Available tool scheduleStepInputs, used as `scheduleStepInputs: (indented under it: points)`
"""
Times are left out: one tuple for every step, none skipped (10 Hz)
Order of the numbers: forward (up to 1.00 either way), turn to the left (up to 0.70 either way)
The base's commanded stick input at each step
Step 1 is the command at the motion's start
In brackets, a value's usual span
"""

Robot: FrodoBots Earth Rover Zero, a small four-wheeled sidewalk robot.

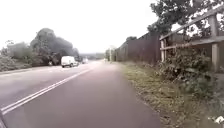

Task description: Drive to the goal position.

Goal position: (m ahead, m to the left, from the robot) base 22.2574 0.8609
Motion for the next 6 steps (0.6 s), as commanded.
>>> scheduleStepInputs:
  points:
    - [1.00, 0.00]
    - [1.00, 0.00]
    - [1.00, 0.00]
    - [1.00, 0.00]
    - [1.00, 0.00]
    - [1.00, 0.00]
